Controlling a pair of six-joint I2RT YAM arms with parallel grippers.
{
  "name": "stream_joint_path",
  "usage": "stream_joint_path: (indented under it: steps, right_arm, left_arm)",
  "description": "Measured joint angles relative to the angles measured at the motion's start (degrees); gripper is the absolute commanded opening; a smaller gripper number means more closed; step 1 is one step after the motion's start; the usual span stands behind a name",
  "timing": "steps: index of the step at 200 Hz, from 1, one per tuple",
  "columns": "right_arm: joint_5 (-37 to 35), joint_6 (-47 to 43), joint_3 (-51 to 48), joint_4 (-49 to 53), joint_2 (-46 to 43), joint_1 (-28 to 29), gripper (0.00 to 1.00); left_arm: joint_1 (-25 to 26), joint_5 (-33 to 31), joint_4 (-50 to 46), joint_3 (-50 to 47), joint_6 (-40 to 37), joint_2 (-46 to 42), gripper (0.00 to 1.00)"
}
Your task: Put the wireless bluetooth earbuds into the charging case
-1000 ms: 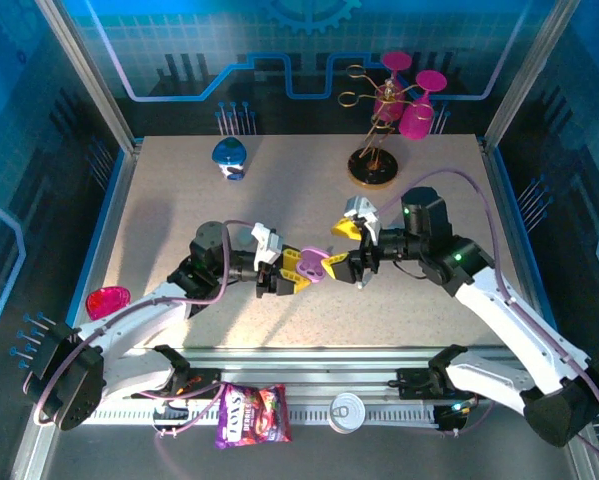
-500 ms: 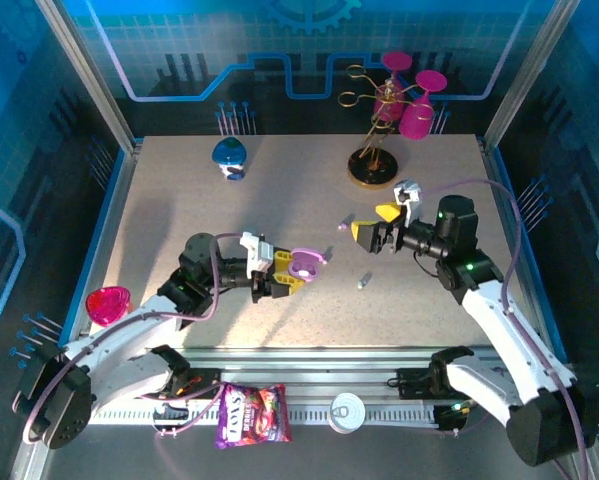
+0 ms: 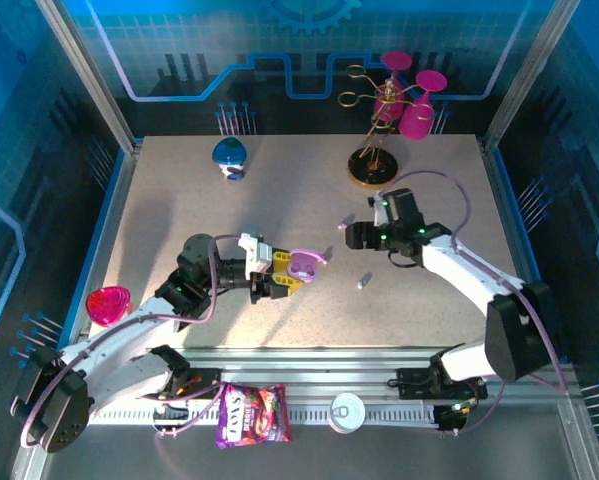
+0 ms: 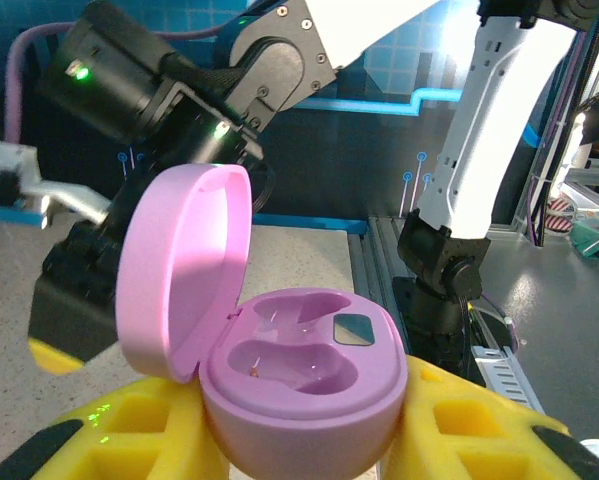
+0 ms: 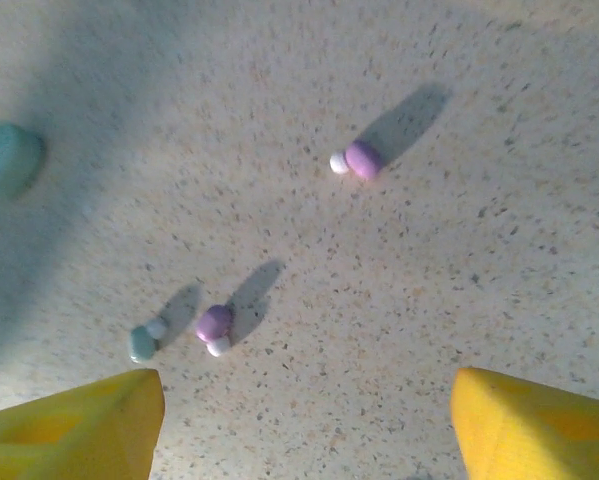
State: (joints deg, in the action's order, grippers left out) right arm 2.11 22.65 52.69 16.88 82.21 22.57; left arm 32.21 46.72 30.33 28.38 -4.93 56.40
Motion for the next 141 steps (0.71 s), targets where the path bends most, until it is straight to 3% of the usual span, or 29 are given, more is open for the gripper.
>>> stream_joint_path:
  steps: [48, 141]
  right_arm:
    - [-8.9, 1.31, 8.22, 2.23, 13.09, 9.64, 0.49]
    - [-14.62, 2.27, 19.47, 7.34, 28.5, 14.88, 0.4]
  left_arm:
    - [0.0, 0.0, -0.09, 0.0, -0.09, -0.04, 0.28]
    - [0.0, 0.0, -1.4, -0.17, -1.27, -1.84, 0.28]
